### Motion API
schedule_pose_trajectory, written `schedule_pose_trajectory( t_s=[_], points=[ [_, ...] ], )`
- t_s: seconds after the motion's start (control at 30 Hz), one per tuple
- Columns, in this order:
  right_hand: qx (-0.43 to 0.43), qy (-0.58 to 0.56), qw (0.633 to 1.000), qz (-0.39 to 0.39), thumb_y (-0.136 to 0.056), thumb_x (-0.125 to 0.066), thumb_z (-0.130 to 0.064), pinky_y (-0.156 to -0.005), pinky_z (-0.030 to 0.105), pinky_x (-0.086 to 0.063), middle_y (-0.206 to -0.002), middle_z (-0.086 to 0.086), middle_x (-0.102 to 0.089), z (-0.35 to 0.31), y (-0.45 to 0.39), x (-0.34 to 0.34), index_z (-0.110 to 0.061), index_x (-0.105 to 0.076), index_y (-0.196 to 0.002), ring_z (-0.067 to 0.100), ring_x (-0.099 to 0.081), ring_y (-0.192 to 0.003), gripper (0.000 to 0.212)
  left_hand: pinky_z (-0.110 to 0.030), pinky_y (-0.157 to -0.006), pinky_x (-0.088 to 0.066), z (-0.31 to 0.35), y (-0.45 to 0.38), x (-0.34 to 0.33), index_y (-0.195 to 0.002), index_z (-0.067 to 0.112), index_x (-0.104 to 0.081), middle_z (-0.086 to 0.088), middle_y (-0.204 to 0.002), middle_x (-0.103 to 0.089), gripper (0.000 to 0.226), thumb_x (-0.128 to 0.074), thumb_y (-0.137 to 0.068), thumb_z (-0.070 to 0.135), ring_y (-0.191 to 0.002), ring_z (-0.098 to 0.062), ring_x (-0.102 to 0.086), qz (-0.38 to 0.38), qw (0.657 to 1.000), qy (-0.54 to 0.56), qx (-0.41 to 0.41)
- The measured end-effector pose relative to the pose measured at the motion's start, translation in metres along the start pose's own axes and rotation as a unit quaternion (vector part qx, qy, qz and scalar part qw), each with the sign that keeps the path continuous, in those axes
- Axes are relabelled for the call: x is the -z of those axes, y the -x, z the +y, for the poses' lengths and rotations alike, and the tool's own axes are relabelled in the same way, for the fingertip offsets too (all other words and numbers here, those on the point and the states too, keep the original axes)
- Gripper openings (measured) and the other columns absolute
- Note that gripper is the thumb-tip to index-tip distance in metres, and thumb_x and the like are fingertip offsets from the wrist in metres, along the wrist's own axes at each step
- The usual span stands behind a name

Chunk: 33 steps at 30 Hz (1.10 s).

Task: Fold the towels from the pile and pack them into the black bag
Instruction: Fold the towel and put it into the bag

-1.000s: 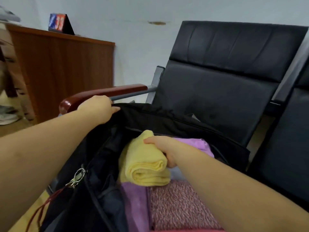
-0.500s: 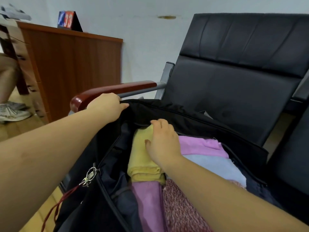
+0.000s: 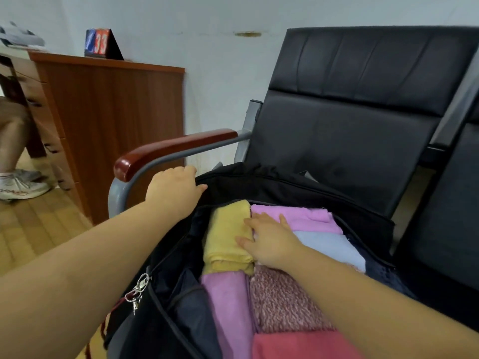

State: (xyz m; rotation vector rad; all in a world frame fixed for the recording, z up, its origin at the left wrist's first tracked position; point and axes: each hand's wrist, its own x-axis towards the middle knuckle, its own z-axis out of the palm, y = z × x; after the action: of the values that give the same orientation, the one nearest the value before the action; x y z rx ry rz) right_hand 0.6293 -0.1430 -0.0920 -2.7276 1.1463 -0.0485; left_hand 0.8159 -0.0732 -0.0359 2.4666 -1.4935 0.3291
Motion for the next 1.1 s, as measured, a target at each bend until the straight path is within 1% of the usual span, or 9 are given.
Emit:
schedule_pose_trajectory(
  t_s=[0.07,0.2,0.27,0.37,0.4,0.47,0.57,0.97,1.1],
  points=[
    [-0.021,-0.013,0.999,0.023,-0.096,-0.045,-0.047,-0.117,0.043,0.000,-0.153,0.001,-0.032,0.016,0.024,0.012,-0.021,-0.036,-0.145,0.015,-0.019,-0.144,0.056,-0.040,-0.111,-0.026,0.015,0.012,0.004,-0.133,0.014,-0.047,-0.010,-0.139,-0.049,0.049,-0.044,-0.096,0.045,-0.136,-0.029,-0.034,0.018,0.997,-0.045,-0.059],
    [-0.070,-0.009,0.996,0.049,-0.093,-0.052,-0.043,-0.117,0.040,0.000,-0.152,-0.002,-0.031,0.050,0.092,0.033,-0.022,-0.030,-0.148,0.012,-0.022,-0.142,0.063,-0.034,-0.114,-0.018,0.080,0.047,0.017,-0.137,0.015,-0.044,-0.006,-0.143,-0.042,0.048,-0.043,-0.097,0.042,-0.139,-0.024,-0.029,-0.020,0.980,-0.004,-0.197],
    [-0.096,-0.023,0.993,0.063,-0.092,-0.054,-0.042,-0.118,0.041,0.000,-0.152,-0.002,-0.032,0.069,0.136,0.044,-0.023,-0.031,-0.148,0.014,-0.020,-0.144,0.063,-0.030,-0.109,-0.023,0.122,0.075,0.024,-0.135,0.014,-0.047,-0.004,-0.137,-0.046,0.046,-0.045,-0.097,0.040,-0.131,-0.022,-0.038,-0.041,0.961,0.035,-0.272],
    [-0.130,-0.024,0.988,0.078,-0.091,-0.056,-0.041,-0.118,0.041,-0.003,-0.152,-0.002,-0.033,0.100,0.207,0.055,-0.024,-0.033,-0.146,0.016,-0.019,-0.145,0.063,-0.028,-0.085,-0.049,0.186,0.117,0.034,-0.106,0.009,-0.068,-0.008,-0.107,-0.066,0.045,-0.044,-0.088,0.043,-0.100,-0.026,-0.065,-0.036,0.930,0.074,-0.359],
    [-0.147,-0.019,0.986,0.082,-0.091,-0.056,-0.041,-0.118,0.041,-0.004,-0.152,-0.002,-0.033,0.113,0.239,0.057,-0.024,-0.033,-0.146,0.017,-0.019,-0.145,0.062,-0.026,-0.083,-0.050,0.213,0.135,0.036,-0.104,0.008,-0.068,-0.008,-0.104,-0.068,0.048,-0.042,-0.086,0.044,-0.097,-0.025,-0.066,-0.035,0.919,0.091,-0.383],
    [-0.176,-0.013,0.981,0.078,-0.093,-0.055,-0.040,-0.118,0.041,-0.004,-0.153,-0.002,-0.032,0.134,0.288,0.058,-0.023,-0.033,-0.146,0.017,-0.014,-0.147,0.061,-0.028,-0.101,-0.039,0.257,0.165,0.039,-0.125,0.013,-0.058,-0.005,-0.126,-0.058,0.047,-0.045,-0.093,0.044,-0.118,-0.021,-0.054,-0.083,0.906,0.095,-0.404],
    [-0.235,-0.010,0.969,0.075,-0.093,-0.054,-0.040,-0.119,0.041,-0.003,-0.154,-0.002,-0.031,0.173,0.372,0.057,-0.023,-0.034,-0.146,0.017,-0.012,-0.147,0.059,-0.031,-0.107,-0.032,0.329,0.216,0.048,-0.137,0.019,-0.047,0.001,-0.141,-0.046,0.047,-0.048,-0.096,0.042,-0.129,-0.018,-0.042,-0.131,0.884,0.127,-0.430],
    [-0.447,0.044,0.882,0.139,-0.093,-0.049,-0.044,-0.117,0.044,-0.009,-0.152,0.002,-0.031,0.298,0.642,0.050,-0.022,-0.038,-0.142,0.021,-0.014,-0.146,0.054,-0.030,-0.109,-0.032,0.561,0.390,0.073,-0.142,0.025,-0.038,0.005,-0.148,-0.037,0.047,-0.042,-0.099,0.044,-0.133,-0.016,-0.037,-0.249,0.777,0.124,-0.565],
    [-0.509,0.044,0.821,0.255,-0.081,-0.048,-0.044,-0.109,0.052,-0.026,-0.138,0.010,-0.050,0.323,0.714,0.037,-0.016,-0.059,-0.125,0.033,-0.040,-0.135,0.054,-0.029,-0.105,-0.035,0.622,0.444,0.069,-0.138,0.027,-0.043,0.006,-0.142,-0.043,0.044,-0.044,-0.098,0.045,-0.129,-0.014,-0.041,-0.270,0.741,0.158,-0.594]
  ],
)
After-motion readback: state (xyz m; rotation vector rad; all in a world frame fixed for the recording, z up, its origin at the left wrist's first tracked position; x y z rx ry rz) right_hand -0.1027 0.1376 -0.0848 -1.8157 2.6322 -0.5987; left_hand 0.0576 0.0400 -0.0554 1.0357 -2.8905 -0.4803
